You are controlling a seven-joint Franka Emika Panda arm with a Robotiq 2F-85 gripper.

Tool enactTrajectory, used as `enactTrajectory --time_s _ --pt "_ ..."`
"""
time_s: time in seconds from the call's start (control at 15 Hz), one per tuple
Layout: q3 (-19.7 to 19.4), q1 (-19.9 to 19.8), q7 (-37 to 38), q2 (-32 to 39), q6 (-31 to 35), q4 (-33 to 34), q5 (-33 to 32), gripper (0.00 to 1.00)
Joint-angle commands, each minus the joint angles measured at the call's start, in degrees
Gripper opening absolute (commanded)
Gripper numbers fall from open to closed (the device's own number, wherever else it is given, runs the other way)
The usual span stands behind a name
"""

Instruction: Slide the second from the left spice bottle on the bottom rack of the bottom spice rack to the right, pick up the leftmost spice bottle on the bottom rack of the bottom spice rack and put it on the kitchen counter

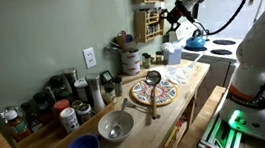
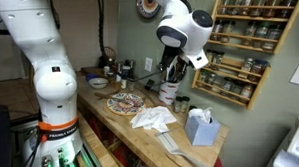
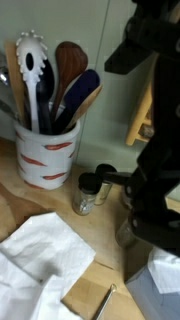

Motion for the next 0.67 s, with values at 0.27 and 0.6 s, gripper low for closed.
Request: enactTrajectory --time_s 0.27,0.6 --pt "-0.12 -2.72 -17.19 18.67 -1.78 11.68 31.40 1.00" --pt "2.47 -5.29 -23.23 24.43 -2.15 15.42 40.35 1.00"
